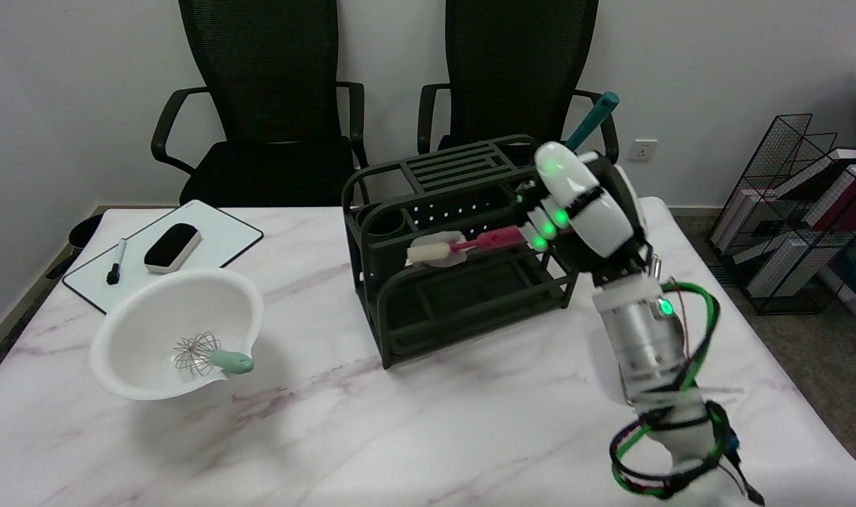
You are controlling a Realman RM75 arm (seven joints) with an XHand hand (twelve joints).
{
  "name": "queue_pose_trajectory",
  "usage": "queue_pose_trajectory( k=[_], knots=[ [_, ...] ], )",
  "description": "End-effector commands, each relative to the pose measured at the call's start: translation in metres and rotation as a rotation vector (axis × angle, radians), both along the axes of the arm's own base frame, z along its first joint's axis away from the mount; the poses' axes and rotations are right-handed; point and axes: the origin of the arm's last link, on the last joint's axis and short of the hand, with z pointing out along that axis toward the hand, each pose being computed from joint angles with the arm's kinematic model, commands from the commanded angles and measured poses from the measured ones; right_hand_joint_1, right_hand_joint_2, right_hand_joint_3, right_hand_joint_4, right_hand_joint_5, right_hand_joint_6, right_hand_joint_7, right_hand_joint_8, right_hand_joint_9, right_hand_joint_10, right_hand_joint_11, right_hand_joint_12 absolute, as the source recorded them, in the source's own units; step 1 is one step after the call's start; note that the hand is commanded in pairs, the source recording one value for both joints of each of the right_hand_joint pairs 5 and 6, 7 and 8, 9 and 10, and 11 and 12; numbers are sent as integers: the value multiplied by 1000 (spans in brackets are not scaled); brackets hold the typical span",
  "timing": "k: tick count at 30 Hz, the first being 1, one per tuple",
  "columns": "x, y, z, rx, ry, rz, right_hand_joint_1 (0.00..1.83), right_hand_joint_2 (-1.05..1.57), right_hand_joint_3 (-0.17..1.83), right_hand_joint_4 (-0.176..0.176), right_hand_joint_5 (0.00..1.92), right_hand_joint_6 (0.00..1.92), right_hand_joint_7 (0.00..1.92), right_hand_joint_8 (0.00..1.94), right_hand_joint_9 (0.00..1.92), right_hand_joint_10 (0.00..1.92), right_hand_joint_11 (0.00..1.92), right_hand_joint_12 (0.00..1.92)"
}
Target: Pick up the pink sponge bottle brush.
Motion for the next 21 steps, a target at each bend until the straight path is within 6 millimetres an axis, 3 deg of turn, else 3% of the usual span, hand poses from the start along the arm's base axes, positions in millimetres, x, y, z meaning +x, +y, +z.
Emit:
queue_pose_trajectory(
  k=[1,5,12,17,21],
  knots=[
    [-44,90,28,-74,-21,102,989,1571,667,0,1920,1920,1920,1920,1920,1920,1920,1920],
    [-40,68,36,3,-6,128,1001,1571,603,0,1920,1920,1920,1920,1920,1920,1920,1920],
    [-23,50,40,81,7,204,1015,1571,611,0,1920,1920,1920,1920,1920,1920,1920,1920],
    [-3,12,50,125,41,194,1018,1571,481,0,1920,1920,1920,1920,1920,1920,1920,1920],
    [17,-23,40,251,42,172,1019,1571,386,0,1920,1920,1920,1920,1920,1920,1920,1920]
  ],
)
